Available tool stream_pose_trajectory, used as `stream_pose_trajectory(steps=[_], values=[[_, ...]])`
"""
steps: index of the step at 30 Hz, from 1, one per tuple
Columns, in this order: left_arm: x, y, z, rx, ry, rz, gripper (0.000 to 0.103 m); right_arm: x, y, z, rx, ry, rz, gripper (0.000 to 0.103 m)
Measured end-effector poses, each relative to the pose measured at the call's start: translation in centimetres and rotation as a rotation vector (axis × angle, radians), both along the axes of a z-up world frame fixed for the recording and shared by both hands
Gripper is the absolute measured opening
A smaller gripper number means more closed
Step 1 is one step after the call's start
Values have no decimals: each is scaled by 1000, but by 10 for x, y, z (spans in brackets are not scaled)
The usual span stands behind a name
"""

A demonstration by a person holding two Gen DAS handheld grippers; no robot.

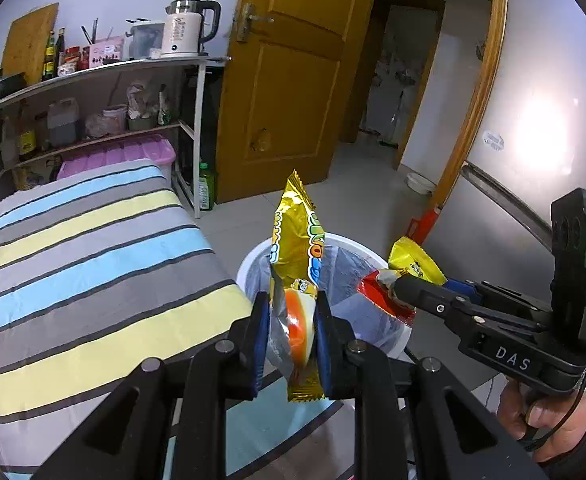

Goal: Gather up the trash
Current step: 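Carry both yellow bags over the bin and release both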

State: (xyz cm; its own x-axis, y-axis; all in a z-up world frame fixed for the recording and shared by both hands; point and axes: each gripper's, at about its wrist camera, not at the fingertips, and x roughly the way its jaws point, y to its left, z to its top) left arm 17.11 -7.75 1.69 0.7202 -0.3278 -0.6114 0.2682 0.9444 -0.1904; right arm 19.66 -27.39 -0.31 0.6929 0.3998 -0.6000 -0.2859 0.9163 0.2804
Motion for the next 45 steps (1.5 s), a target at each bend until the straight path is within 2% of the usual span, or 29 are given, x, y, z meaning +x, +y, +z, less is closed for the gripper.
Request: stream_pose_trajectory(steps=[21, 28, 36, 38, 43, 45], values=[[50, -38, -44, 41, 120, -54, 22, 37, -33, -45, 5, 123, -71, 32], [62, -38, -57, 38, 168, -48, 27, 49, -33, -58, -17, 158, -75, 32], [64, -37, -57, 32, 180, -45, 30, 50, -32, -62, -30, 165, -74, 33], [63, -37, -57, 30, 179, -43, 35, 51, -32, -61, -33, 162, -77, 33], [61, -36, -53, 24, 167, -38, 38, 48, -32, -57, -40, 147, -77, 33], [58, -34, -52, 20, 162, -35, 38, 47, -32, -55, -41, 139, -77, 38]])
